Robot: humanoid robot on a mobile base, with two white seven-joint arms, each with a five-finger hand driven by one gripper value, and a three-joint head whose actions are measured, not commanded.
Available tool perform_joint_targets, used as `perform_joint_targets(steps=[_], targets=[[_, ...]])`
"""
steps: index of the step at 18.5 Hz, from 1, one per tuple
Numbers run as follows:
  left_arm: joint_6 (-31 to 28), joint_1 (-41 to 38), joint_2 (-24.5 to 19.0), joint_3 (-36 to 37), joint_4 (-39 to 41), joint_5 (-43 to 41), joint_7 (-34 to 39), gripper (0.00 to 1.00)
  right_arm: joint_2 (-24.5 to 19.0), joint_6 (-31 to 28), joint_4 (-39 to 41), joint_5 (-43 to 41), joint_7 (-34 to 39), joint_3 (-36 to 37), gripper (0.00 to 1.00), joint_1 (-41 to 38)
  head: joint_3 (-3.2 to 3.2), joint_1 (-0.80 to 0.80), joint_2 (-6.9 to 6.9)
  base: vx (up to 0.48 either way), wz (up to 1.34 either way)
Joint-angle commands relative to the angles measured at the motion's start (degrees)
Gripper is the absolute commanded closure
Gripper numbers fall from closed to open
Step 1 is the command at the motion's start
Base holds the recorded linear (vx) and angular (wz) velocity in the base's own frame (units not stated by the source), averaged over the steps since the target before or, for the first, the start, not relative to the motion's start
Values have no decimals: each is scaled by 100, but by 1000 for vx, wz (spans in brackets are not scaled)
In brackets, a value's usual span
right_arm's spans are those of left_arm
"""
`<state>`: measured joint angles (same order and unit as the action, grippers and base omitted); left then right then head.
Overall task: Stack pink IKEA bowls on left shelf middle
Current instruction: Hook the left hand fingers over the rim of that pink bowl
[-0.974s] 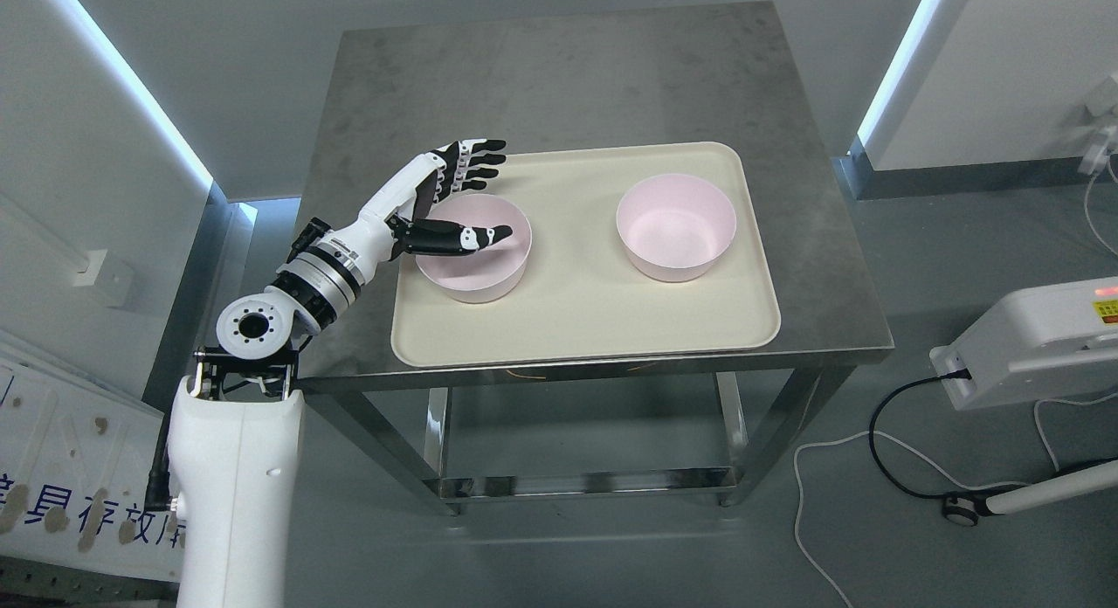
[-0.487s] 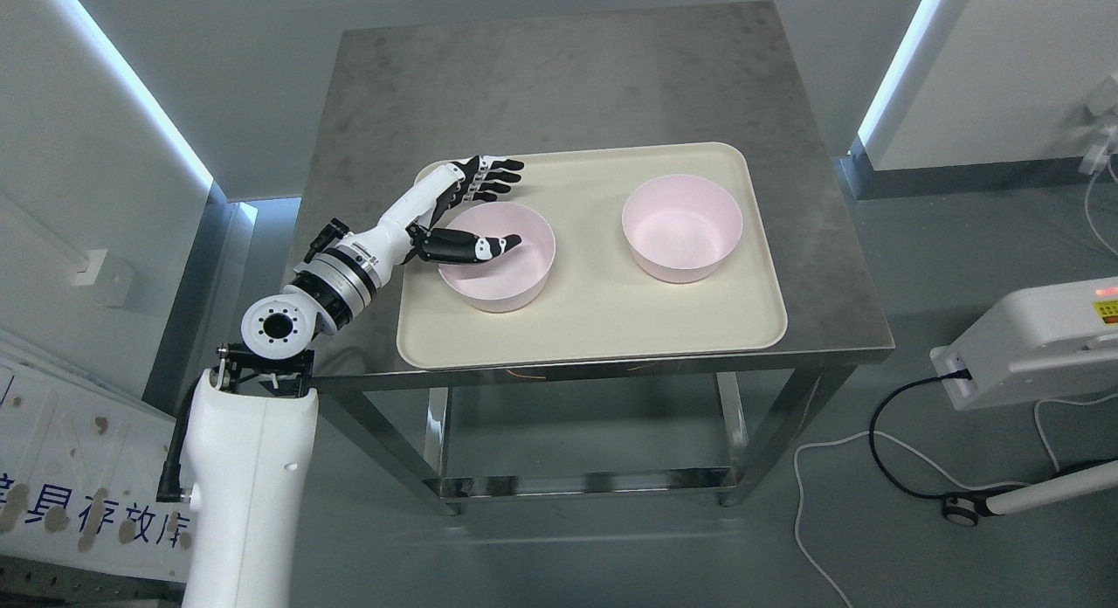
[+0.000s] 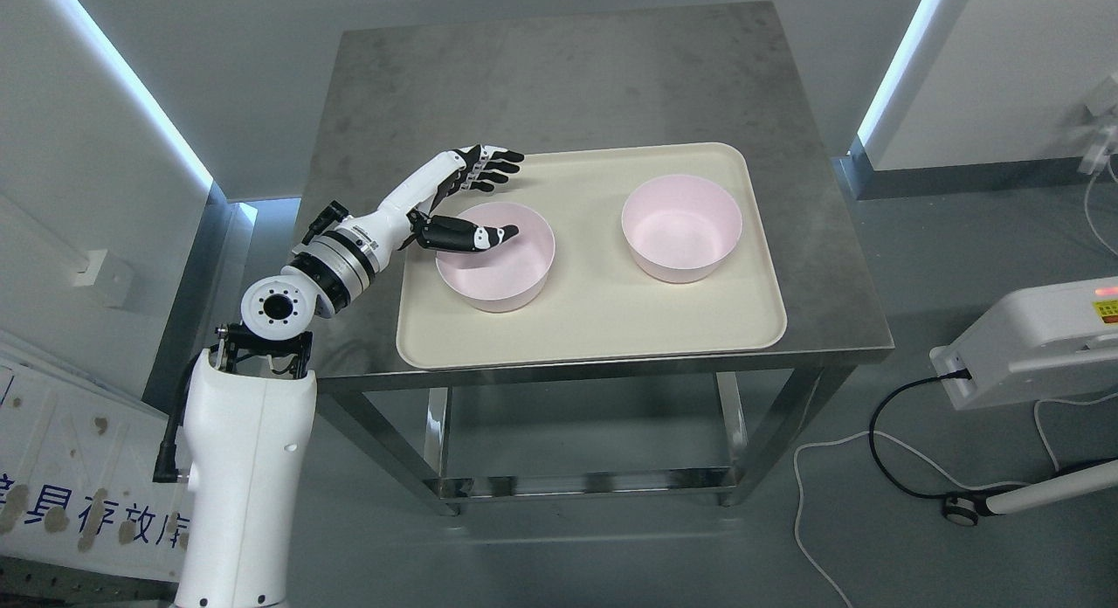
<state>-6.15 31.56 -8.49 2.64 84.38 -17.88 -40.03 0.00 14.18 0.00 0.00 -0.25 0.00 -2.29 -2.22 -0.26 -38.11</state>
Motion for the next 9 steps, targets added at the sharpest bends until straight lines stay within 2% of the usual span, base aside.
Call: perform_joint_targets(steps=[1,6,9], targets=[[-27,-18,-249,-70,-123,-40,-58,42,100,-3,100,-9,25,26,0,0,0,0,0,0,0],[174,34,-249,35,-123,-49,-58,57,100,-3,100,-9,25,26,0,0,0,0,0,0,0],[456,-1,-337,271,-123,-320,-58,59,100,-3,100,-9,25,26,0,0,0,0,0,0,0]])
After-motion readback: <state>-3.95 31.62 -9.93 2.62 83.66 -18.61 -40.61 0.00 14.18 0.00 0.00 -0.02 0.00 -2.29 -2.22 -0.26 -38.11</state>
